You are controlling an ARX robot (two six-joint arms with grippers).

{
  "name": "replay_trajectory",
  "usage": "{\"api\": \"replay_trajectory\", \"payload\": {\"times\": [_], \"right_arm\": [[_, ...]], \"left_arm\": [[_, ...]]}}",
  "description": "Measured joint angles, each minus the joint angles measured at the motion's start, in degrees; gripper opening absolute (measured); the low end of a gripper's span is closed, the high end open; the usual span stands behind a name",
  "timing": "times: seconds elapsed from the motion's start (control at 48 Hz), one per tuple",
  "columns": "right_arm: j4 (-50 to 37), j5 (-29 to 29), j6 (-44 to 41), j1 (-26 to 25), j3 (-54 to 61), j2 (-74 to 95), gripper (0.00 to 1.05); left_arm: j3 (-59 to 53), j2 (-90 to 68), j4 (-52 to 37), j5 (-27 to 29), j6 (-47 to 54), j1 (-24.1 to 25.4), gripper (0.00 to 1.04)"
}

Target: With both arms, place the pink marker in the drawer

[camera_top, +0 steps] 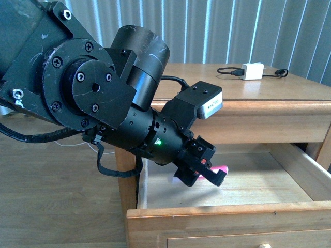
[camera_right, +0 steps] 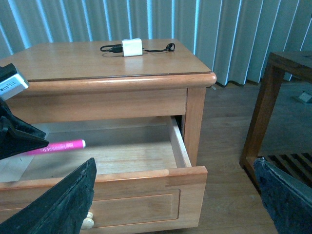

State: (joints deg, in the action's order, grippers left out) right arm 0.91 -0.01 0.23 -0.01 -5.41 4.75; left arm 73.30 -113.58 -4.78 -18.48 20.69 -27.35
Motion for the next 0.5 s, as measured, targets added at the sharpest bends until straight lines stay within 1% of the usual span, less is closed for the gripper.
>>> {"api": "replay_trajectory", "payload": {"times": [0.083,0.125,0.167,0.188,0.25,0.333,0.375,0.396,0.438,0.5], "right_arm": [[0.0,0.0,0.0,0.0,0.0,0.0,0.96],[0.0,0.0,0.0,0.0,0.0,0.0,0.96],[0.0,0.0,0.0,0.0,0.0,0.0,0.96],[0.0,0.0,0.0,0.0,0.0,0.0,0.96],[0.0,0.0,0.0,0.0,0.0,0.0,0.96],[0.0,0.0,0.0,0.0,0.0,0.0,0.96],[0.0,0.0,0.0,0.0,0.0,0.0,0.96],[0.0,0.02,0.0,0.0,0.0,0.0,0.96],[0.0,0.0,0.0,0.0,0.0,0.0,0.96],[0.0,0.0,0.0,0.0,0.0,0.0,0.96]], "left_arm": [[-0.37,0.31,-1.09,0.33,0.35,-0.02,0.47],[-0.96,0.9,-2.05,0.35,0.37,0.07,0.54],[-1.92,2.32,-3.26,0.28,0.0,0.39,0.63],[-2.03,2.51,-3.37,0.26,-0.07,0.44,0.64],[-3.17,4.74,-4.61,0.33,-0.74,1.18,0.75],[-4.33,7.69,-5.97,0.81,-1.64,2.19,0.86],[-5.33,10.23,-6.67,0.35,-3.13,3.3,0.94],[-5.46,10.56,-6.8,0.44,-3.19,3.41,0.95],[-6.58,13.03,-7.96,0.96,-4.02,4.46,1.0],[-8.15,16.28,-9.01,1.14,-5.25,5.92,0.98]]}}
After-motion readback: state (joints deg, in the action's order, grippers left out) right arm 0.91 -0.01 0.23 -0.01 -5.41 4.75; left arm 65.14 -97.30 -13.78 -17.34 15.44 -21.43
